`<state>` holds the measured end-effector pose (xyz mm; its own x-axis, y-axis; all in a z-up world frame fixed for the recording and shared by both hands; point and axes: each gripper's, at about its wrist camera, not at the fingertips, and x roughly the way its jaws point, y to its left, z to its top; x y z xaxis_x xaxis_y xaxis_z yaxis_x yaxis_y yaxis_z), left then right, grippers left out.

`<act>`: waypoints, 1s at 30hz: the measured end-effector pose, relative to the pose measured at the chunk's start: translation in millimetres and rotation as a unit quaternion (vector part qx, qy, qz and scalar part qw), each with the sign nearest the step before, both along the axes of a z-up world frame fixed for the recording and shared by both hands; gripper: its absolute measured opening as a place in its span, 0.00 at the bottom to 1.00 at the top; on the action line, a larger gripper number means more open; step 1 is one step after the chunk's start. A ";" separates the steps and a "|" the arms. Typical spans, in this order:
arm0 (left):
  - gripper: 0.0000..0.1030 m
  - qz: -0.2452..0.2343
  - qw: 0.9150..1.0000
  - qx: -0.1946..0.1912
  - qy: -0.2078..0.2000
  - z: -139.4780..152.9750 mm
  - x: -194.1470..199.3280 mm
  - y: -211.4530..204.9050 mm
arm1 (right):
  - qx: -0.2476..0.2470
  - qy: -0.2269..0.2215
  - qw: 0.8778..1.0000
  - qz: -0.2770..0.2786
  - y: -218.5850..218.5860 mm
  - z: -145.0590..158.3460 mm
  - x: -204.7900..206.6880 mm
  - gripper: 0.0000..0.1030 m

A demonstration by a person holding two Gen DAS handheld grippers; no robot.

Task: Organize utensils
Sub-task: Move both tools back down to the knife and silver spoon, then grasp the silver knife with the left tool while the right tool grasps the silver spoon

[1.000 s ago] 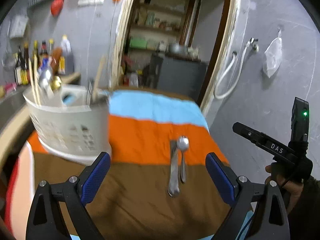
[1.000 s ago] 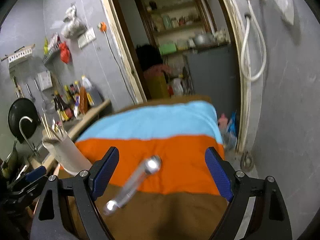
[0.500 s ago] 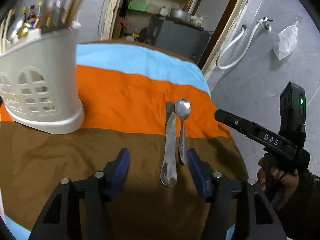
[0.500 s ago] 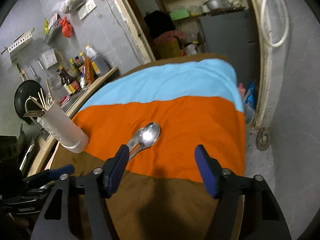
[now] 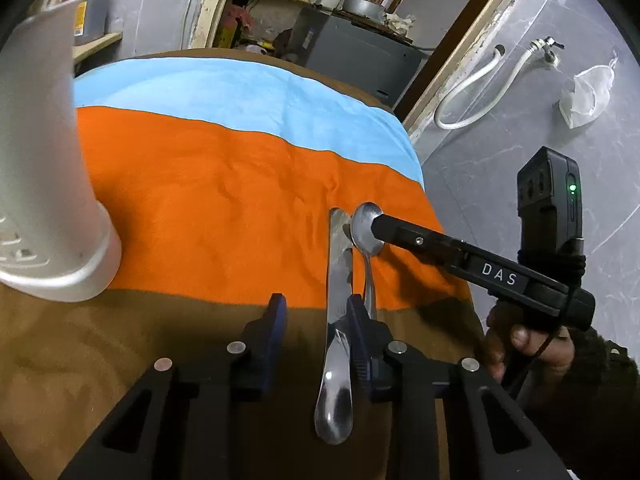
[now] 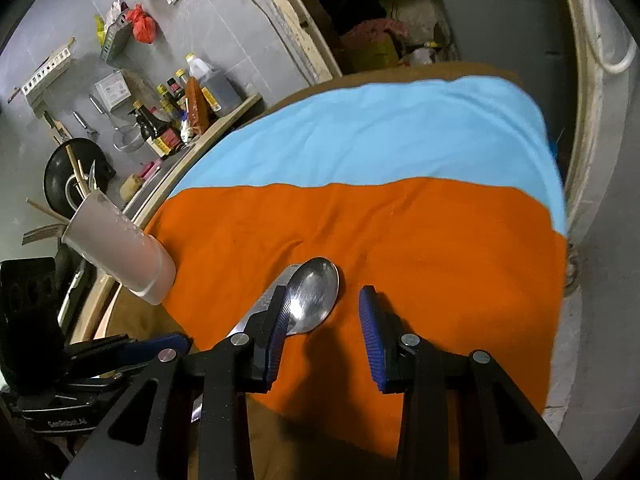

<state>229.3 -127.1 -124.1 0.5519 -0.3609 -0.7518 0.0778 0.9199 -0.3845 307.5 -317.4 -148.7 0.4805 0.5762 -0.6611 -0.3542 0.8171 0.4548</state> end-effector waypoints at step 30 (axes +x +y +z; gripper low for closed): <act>0.15 -0.051 0.995 0.044 0.074 -4.5 65.4 -48.5 | 0.065 0.050 0.996 -0.018 -56.1 -20.0 -7.8 0.03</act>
<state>294.7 -175.5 -128.6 0.3963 -0.3384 -0.8535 0.1208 0.9407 -0.3169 299.7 -373.5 -168.7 0.4376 0.6441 -0.6274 -0.2743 0.7602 0.5890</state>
